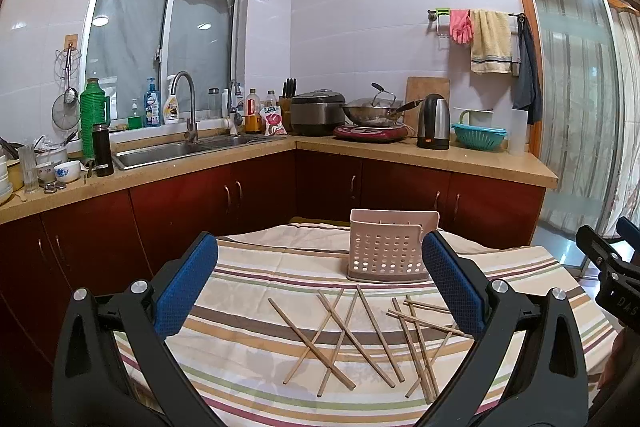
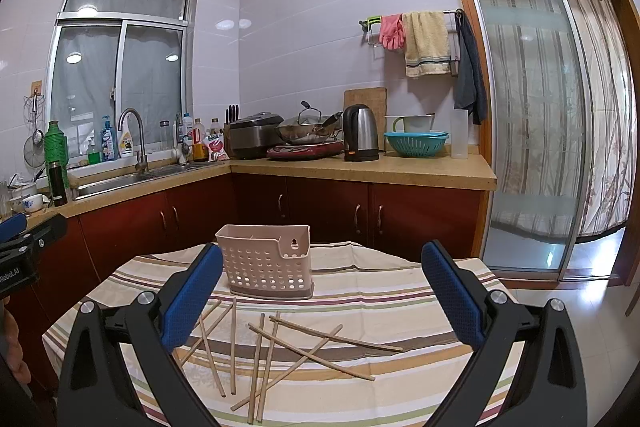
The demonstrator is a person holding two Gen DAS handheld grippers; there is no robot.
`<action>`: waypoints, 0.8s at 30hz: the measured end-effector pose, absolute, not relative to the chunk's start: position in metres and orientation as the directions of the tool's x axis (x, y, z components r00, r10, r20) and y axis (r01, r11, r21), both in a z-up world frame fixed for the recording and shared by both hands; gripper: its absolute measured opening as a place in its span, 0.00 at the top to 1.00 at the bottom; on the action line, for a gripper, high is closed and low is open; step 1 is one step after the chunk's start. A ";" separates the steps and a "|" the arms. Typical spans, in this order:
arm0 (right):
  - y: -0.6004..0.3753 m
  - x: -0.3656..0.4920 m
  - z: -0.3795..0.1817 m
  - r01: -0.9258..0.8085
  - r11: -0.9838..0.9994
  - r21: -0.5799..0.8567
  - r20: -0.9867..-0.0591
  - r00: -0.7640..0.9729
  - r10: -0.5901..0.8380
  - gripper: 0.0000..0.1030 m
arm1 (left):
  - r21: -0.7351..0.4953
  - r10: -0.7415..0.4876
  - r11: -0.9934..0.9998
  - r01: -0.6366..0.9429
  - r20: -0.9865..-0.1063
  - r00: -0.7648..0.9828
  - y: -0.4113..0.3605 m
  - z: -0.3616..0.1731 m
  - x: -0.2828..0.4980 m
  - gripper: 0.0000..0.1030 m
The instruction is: Organize utensils
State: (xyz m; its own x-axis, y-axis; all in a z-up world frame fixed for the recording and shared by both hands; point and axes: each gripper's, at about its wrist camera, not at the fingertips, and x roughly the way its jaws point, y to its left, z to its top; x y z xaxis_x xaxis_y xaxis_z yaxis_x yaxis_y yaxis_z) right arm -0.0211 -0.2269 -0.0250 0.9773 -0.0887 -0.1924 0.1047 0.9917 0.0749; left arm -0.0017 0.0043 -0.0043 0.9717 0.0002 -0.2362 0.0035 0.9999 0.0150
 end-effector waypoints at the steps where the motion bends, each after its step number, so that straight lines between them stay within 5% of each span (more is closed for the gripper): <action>1: -0.227 -0.021 -0.025 0.104 0.992 0.075 -0.193 0.977 -0.088 0.06 | 0.013 -0.002 1.000 0.005 -0.236 0.972 0.005 -0.004 -0.002 0.03; 24: -0.227 -0.023 -0.026 0.104 0.992 0.074 -0.194 0.977 -0.088 0.06 | 0.016 0.001 1.000 0.003 -0.246 0.969 0.008 -0.009 0.001 0.03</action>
